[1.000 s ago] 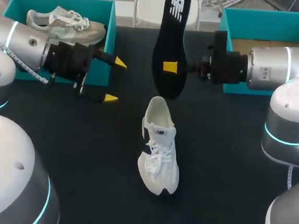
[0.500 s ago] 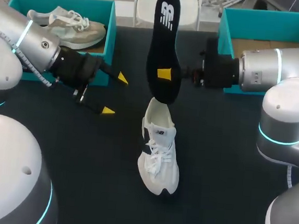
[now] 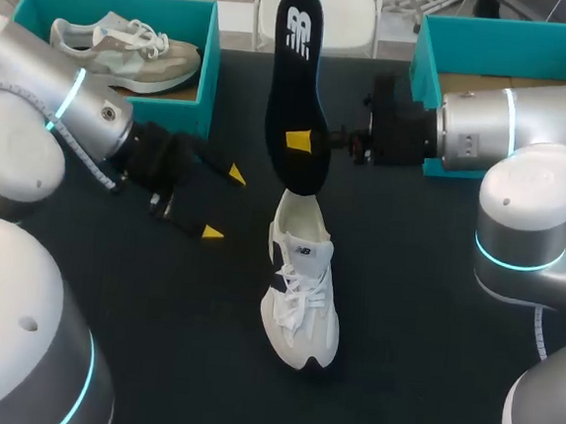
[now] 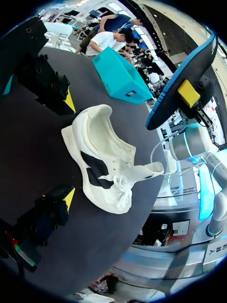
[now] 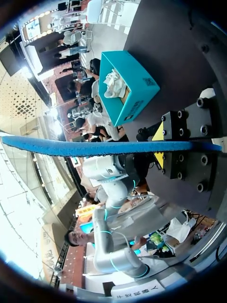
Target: Take the shoe out of the shoebox, open the shoe tongue, remove and reinsert the insole, then place the shoe into the shoebox
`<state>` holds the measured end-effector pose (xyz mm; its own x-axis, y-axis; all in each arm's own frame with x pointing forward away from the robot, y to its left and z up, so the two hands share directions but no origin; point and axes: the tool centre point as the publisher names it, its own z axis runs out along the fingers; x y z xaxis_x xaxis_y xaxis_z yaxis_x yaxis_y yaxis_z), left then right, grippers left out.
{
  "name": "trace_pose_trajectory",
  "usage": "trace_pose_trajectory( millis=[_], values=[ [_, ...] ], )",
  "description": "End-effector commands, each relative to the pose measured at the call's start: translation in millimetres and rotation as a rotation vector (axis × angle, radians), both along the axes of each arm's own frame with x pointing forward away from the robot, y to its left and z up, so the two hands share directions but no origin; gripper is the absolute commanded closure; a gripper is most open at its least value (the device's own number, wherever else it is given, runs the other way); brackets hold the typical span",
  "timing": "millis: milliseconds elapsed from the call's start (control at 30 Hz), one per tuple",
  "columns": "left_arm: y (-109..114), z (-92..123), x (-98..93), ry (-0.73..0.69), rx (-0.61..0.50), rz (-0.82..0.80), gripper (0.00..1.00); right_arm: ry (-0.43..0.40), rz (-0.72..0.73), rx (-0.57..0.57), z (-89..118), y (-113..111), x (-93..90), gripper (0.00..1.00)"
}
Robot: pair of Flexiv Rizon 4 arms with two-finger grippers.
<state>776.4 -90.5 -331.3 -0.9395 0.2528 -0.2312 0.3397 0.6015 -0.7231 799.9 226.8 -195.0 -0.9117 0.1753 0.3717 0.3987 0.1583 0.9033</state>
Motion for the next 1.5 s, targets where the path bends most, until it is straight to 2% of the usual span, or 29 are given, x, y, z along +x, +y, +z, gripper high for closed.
trace_pose_trajectory(
  millis=[33, 300, 467, 767, 900, 1233, 1500],
  values=[
    [-19, -20, 2.7, 0.003, 0.003, 0.031, 0.0, -0.018, 0.004, -0.025, -6, 1, 1.1, 1.0],
    [-28, -22, 4.5, 0.036, -0.033, 0.127, 0.0, -0.041, 0.069, 0.034, -36, -5, 7.1, 1.0],
    [-38, -23, 2.0, 0.044, -0.017, 0.119, 0.0, 0.035, 0.057, 0.057, -58, -5, 10.2, 1.0],
    [-41, -16, -0.3, 0.043, -0.017, 0.16, 0.0, 0.035, 0.057, 0.057, -58, -5, 10.2, 1.0],
    [-45, -20, -0.2, 0.05, -0.012, 0.153, 0.0, 0.035, 0.057, 0.057, -58, -5, 10.2, 1.0],
    [-49, -27, 1.4, 0.066, -0.021, 0.177, 0.0, -0.01, 0.042, 0.079, -80, -8, 5.1, 1.0],
    [-45, -28, 4.8, 0.064, -0.01, 0.209, 0.0, -0.015, 0.063, 0.081, -90, -5, 7.2, 1.0]
  ],
)
